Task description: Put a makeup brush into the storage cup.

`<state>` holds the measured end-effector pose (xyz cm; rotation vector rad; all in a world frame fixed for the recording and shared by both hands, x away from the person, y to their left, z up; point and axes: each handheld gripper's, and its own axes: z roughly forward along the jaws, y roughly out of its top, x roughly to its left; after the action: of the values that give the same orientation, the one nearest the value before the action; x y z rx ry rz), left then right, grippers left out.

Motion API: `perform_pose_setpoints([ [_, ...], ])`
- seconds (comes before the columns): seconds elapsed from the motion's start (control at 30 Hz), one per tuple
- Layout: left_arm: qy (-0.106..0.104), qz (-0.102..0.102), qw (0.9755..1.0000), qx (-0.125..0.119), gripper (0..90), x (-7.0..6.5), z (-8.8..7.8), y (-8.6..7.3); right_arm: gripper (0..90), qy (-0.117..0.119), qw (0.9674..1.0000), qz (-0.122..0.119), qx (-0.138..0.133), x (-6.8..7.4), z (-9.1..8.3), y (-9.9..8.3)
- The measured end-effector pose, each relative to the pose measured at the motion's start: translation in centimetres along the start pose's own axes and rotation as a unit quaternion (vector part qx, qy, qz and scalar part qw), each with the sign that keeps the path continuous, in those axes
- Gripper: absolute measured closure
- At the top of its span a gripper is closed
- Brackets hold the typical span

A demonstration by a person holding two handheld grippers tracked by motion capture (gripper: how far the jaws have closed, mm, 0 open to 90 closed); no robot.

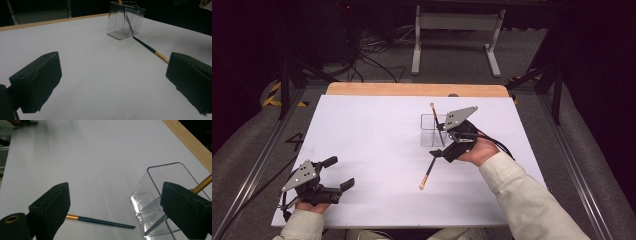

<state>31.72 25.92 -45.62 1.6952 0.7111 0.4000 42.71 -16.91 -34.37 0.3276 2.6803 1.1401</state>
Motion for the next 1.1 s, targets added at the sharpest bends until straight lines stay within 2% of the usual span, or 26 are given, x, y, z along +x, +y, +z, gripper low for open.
perform_pose_setpoints([
  [0.1,0.001,0.002,1.0000,0.002,1.0,0.0,0.0,0.0,9.8,-0.003,0.9997,0.000,0.023,-0.2,0.2,0.3],
  [0.23,-0.002,0.000,1.0000,0.002,1.3,0.1,0.1,0.0,9.8,-0.005,0.9993,-0.001,0.037,-0.3,0.4,0.6],
  [0.47,-0.003,-0.003,1.0000,0.003,1.4,0.0,0.1,0.0,9.8,0.016,0.9961,-0.013,0.086,-0.4,1.5,0.8],
  [0.7,-0.001,0.000,1.0000,0.007,1.6,0.0,0.0,0.0,10.1,0.026,0.9939,-0.031,0.103,-0.2,2.3,0.9],
  [0.8,0.000,0.000,0.9999,0.011,1.6,-0.1,-0.2,-0.1,10.8,0.030,0.9915,-0.044,0.119,-0.1,2.8,1.0],
  [0.97,0.002,-0.001,0.9999,0.012,1.7,-0.1,-0.4,-0.2,11.2,0.035,0.9892,-0.051,0.133,0.0,3.3,0.9],
  [1.1,0.003,-0.002,0.9999,0.013,1.7,-0.1,-0.6,-0.2,11.6,0.041,0.9850,-0.064,0.155,0.2,4.1,0.7],
])
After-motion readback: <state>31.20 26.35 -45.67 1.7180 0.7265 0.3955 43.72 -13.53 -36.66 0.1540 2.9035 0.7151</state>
